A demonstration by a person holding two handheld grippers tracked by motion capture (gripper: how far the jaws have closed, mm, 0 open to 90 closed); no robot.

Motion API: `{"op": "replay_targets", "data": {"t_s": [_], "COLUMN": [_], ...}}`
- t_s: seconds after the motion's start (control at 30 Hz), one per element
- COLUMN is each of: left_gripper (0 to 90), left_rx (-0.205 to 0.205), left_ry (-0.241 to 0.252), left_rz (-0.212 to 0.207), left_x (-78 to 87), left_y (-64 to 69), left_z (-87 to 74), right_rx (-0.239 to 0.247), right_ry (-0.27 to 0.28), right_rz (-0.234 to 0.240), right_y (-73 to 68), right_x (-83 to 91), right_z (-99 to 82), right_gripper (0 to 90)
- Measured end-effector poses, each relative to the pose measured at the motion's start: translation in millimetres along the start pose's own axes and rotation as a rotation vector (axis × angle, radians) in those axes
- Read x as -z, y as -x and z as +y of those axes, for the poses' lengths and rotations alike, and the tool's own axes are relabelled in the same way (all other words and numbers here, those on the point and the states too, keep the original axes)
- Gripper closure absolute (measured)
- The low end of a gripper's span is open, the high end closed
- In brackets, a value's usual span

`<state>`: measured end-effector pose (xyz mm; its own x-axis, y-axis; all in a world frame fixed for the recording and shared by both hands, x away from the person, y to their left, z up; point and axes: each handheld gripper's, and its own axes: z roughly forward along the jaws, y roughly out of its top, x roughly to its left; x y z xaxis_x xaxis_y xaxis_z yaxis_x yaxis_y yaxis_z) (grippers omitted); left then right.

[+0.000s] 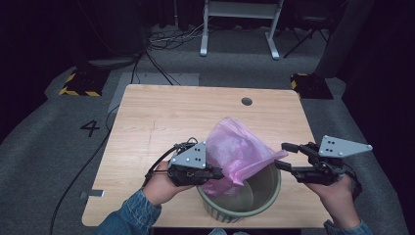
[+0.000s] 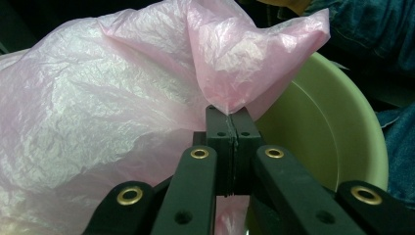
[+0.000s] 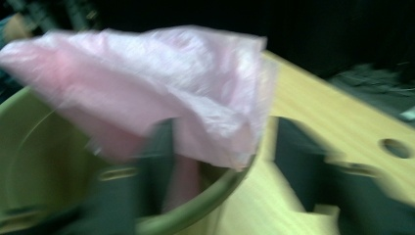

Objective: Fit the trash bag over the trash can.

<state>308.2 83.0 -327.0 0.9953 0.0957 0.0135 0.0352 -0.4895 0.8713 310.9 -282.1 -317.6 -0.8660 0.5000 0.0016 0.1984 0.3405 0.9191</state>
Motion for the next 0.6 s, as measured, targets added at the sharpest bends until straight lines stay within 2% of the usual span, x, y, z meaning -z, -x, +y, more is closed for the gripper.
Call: {"op": "replay_targets", "data": {"t_s": [0.03, 0.07, 0.1, 0.17, 0.2, 0.27, 0.33, 0.5, 0.57, 0.6], "left_gripper": [89.0, 87.8, 80.5, 56.5, 50.6, 44.6, 42.0, 40.8, 40.7, 40.7], "left_rx": [0.000, -0.001, -0.002, -0.005, -0.004, -0.021, -0.027, -0.062, -0.077, -0.078], "left_ry": [-0.002, 0.001, 0.010, 0.051, 0.068, 0.104, 0.119, 0.133, 0.122, 0.101], "left_rz": [0.002, 0.003, 0.004, 0.009, 0.007, 0.022, 0.029, 0.038, 0.041, 0.040], "left_x": [0.5, 1.3, 2.5, 7.9, 10.5, 17.1, 21.1, 27.6, 29.8, 29.5], "left_y": [0.2, 0.5, 0.2, -1.0, -0.9, -0.1, 0.6, 4.1, 6.0, 6.2], "left_z": [-0.3, -0.5, 0.0, 3.4, 5.1, 11.3, 18.9, 36.9, 39.2, 38.6], "right_rx": [0.016, 0.047, 0.075, 0.112, 0.125, 0.150, 0.169, 0.253, 0.265, 0.266], "right_ry": [-0.022, -0.033, -0.042, -0.031, -0.020, -0.008, -0.007, -0.020, -0.021, -0.018], "right_rz": [0.028, 0.029, 0.018, 0.007, 0.003, -0.003, -0.001, -0.007, -0.028, -0.040], "right_y": [0.1, -2.0, -4.4, -9.6, -12.1, -16.5, -22.1, -36.7, -38.0, -36.8], "right_x": [-2.2, -4.3, -5.7, -5.2, -4.0, -2.0, -1.3, -2.2, 1.1, 4.2], "right_z": [0.8, 1.9, 3.7, 9.8, 13.3, 20.3, 28.4, 47.9, 53.2, 55.0], "right_gripper": [65.8, 72.3, 79.5, 84.6, 85.2, 85.7, 85.7, 85.6, 86.1, 86.6]}}
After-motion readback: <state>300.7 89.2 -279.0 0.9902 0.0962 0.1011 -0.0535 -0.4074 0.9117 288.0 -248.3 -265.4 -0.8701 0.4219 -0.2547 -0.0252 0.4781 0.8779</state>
